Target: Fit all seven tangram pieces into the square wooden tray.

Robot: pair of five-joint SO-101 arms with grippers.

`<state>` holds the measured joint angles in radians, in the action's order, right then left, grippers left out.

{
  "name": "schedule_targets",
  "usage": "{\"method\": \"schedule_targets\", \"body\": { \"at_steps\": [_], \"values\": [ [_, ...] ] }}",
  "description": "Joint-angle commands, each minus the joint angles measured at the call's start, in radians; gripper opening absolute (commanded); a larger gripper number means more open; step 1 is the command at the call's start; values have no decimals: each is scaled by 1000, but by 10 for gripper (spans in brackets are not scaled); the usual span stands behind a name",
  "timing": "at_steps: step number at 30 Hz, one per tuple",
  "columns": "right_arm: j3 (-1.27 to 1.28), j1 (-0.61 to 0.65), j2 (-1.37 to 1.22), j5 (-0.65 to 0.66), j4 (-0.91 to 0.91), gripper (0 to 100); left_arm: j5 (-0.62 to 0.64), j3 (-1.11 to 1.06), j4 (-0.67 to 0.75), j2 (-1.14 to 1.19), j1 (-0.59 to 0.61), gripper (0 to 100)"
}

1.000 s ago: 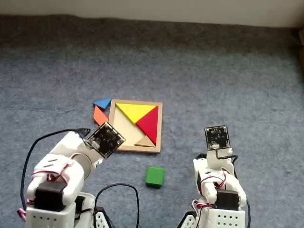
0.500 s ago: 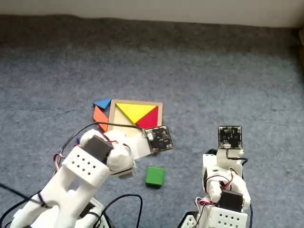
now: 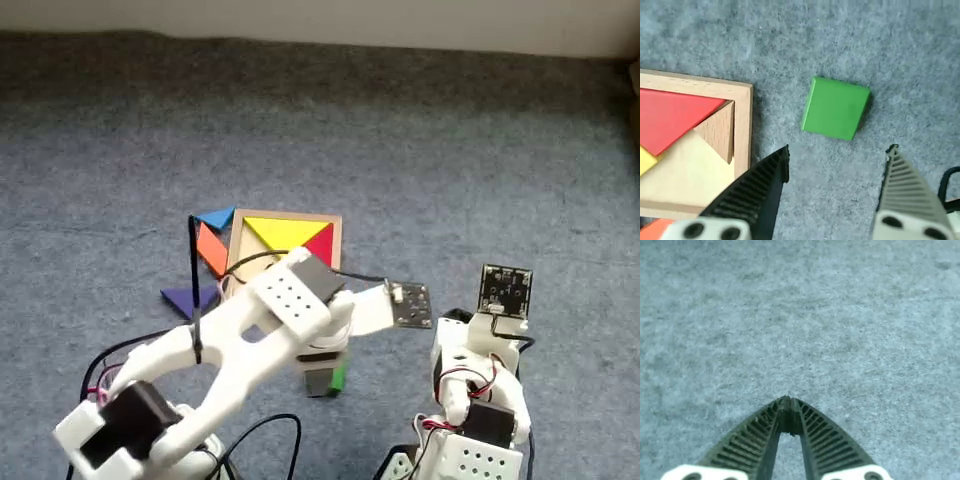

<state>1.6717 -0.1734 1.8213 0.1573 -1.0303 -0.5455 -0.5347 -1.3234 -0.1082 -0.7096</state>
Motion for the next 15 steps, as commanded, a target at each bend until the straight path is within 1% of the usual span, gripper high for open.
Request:
{"method": "schedule_targets", "body": {
  "at_steps": [1, 3, 6, 10, 12, 15],
  "values": [
    [107, -8, 15, -9, 25, 6, 20, 91, 18, 88, -41, 306],
    [107, -8, 15, -9, 25, 6, 23, 104, 44, 134, -54, 305],
    [107, -8, 15, -9, 24, 6, 60, 111, 91, 199, -58, 305],
    [107, -8, 15, -9, 24, 6, 60, 113, 98, 269, -58, 304],
    [107, -8, 15, -9, 24, 6, 60, 113, 98, 282, -58, 282],
    [107, -8, 15, -9, 24, 6, 57, 111, 104, 288, -59, 219]
  ]
}}
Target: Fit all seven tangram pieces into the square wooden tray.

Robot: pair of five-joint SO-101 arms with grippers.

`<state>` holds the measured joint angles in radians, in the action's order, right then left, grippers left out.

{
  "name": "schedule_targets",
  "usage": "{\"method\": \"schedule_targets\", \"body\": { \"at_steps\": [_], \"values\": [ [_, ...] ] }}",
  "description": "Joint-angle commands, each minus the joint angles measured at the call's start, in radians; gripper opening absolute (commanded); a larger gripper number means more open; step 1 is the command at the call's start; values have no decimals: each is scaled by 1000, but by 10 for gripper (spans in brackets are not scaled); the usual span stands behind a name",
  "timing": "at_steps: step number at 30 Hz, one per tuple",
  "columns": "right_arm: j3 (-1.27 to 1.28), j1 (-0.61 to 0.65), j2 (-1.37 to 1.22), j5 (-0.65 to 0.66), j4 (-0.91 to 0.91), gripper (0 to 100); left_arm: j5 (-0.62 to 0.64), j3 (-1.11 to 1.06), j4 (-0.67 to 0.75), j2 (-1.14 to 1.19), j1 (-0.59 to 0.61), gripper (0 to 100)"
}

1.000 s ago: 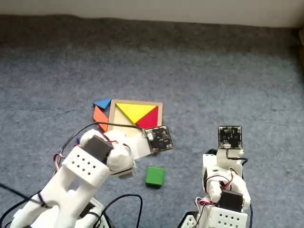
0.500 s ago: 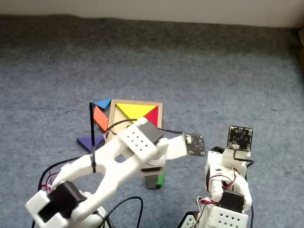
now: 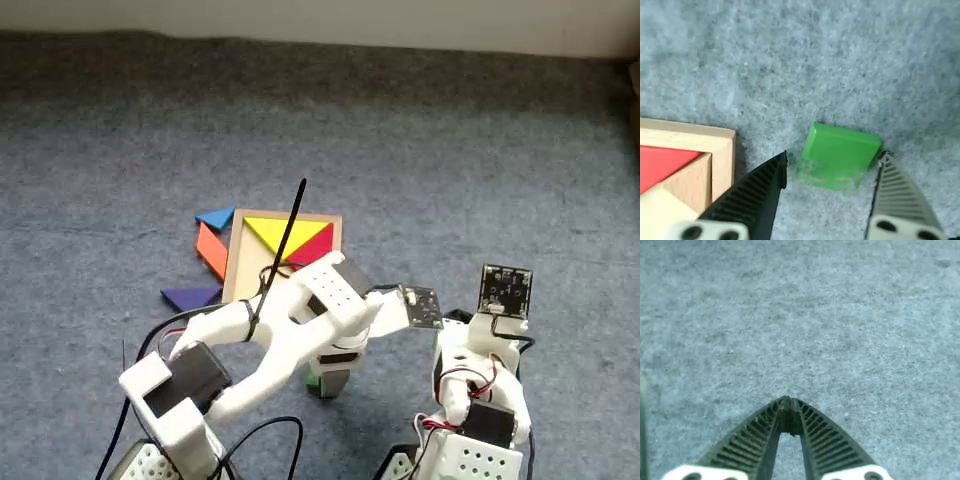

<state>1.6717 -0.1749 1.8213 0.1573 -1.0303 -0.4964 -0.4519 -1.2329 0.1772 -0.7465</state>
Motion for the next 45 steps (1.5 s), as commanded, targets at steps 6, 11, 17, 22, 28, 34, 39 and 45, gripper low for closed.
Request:
{"method": "schedule_targets", "body": {
  "at_steps": [6, 11, 17, 22, 28, 34, 39, 45],
  "values": [
    [107, -7, 15, -9, 24, 6, 8, 19, 8, 2, -35, 123],
    [107, -7, 15, -9, 24, 6, 14, 39, -20, -10, -45, 79],
    [107, -7, 15, -9, 24, 6, 68, 151, -160, -10, -36, 77],
    [107, -7, 15, -9, 22, 6, 83, 214, -204, -10, -7, 77],
    [107, -7, 15, -9, 22, 6, 83, 271, -207, -10, 154, 77],
    [107, -7, 15, -9, 22, 6, 80, 312, -209, -10, 303, 80],
    [107, -7, 15, -9, 22, 6, 83, 311, -292, -10, 262, 112],
    [107, -7, 15, -9, 22, 6, 212, 311, -328, -10, 157, 213]
  ]
}}
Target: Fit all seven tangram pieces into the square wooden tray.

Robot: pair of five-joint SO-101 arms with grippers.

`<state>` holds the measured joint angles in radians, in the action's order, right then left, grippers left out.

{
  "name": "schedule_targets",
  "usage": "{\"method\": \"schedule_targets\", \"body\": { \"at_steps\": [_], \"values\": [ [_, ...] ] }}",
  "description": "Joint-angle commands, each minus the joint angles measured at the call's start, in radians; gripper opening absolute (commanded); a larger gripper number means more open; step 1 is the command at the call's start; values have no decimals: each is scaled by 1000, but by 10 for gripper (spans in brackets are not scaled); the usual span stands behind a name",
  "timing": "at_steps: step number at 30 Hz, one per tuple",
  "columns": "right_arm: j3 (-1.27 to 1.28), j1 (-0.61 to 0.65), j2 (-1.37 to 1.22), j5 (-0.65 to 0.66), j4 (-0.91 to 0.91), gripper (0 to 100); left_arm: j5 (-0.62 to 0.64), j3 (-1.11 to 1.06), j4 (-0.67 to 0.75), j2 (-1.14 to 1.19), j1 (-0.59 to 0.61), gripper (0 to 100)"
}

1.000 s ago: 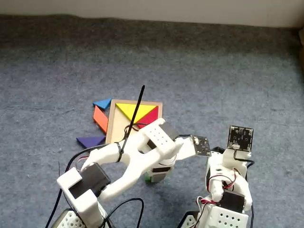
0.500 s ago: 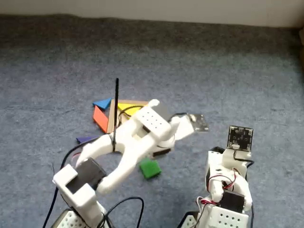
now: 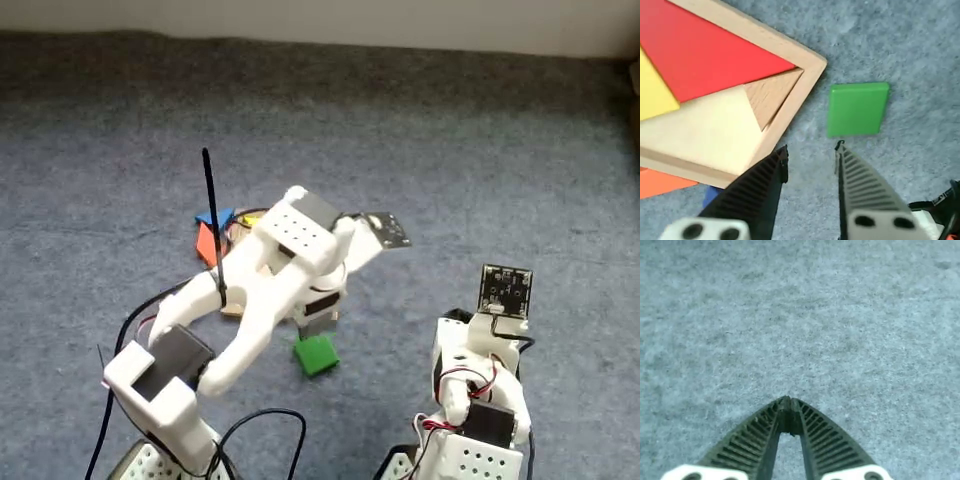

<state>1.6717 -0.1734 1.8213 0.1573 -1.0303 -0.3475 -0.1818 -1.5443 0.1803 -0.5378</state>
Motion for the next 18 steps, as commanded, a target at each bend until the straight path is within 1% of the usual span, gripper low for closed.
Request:
{"method": "schedule_targets", "body": {
  "at_steps": [1, 5, 10, 12, 14, 16, 18],
  "values": [
    [107, -8, 15, -9, 22, 6, 75, 42, -17, -15, -64, 213],
    [107, -8, 15, -9, 22, 6, 127, -8, -15, -117, -96, 213],
    [107, -8, 15, -9, 22, 6, 157, -150, 3, -335, -87, 218],
    [107, -8, 15, -9, 22, 6, 183, -232, 54, -394, -87, 220],
    [107, -8, 15, -9, 22, 6, 221, -320, 126, -420, -90, 243],
    [107, -8, 15, -9, 22, 6, 253, -395, 207, -420, -90, 274],
    [107, -8, 15, -9, 22, 6, 269, -452, 288, -406, -91, 285]
  ]
}}
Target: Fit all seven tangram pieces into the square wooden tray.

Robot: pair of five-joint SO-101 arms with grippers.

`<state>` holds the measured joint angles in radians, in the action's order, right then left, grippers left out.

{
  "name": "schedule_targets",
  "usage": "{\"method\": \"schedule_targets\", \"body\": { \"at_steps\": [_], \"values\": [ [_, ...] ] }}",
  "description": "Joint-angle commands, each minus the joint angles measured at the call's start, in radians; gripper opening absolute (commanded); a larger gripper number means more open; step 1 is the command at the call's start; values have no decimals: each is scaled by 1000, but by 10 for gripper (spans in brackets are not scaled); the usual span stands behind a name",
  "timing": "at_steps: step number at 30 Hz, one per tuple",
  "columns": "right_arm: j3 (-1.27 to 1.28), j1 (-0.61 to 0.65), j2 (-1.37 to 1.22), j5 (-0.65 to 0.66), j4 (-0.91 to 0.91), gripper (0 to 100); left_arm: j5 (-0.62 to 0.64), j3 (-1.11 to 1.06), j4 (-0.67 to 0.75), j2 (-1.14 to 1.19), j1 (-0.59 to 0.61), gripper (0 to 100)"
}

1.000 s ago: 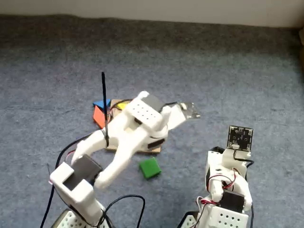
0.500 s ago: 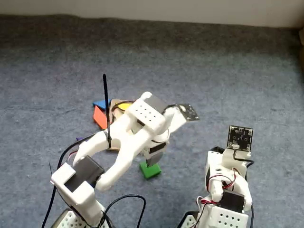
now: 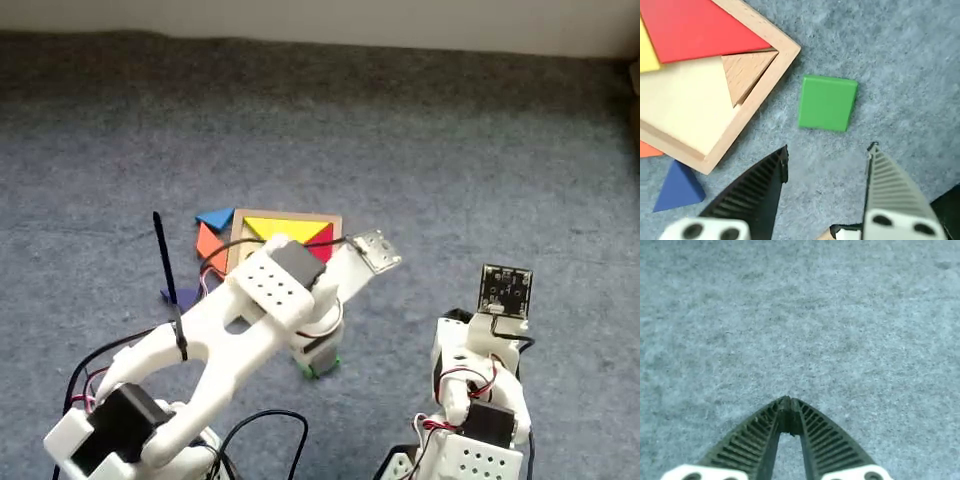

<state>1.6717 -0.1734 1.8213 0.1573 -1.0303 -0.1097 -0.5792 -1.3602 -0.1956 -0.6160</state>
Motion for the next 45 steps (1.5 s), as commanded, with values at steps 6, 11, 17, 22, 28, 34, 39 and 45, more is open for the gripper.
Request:
{"method": "schedule_targets", "body": {
  "at_steps": [6, 11, 17, 22, 28, 34, 39, 45],
  "values": [
    [107, -8, 15, -9, 22, 6, 29, -93, 239, 79, -5, 284],
    [107, -8, 15, -9, 22, 6, 29, -31, 255, 194, -8, 284],
    [107, -8, 15, -9, 22, 6, 28, -8, 261, 245, -16, 230],
    [107, -8, 15, -9, 22, 6, 26, -12, 262, 246, -44, 79],
    [107, -8, 15, -9, 22, 6, 29, -10, 256, 220, -96, 34],
    [107, -8, 15, -9, 22, 6, 28, -16, 215, 51, -74, 37],
    [107, -8, 15, -9, 22, 6, 26, -16, 218, -64, 59, 38],
    [107, -8, 15, -9, 22, 6, 8, -13, 249, -76, 257, 38]
  ]
}}
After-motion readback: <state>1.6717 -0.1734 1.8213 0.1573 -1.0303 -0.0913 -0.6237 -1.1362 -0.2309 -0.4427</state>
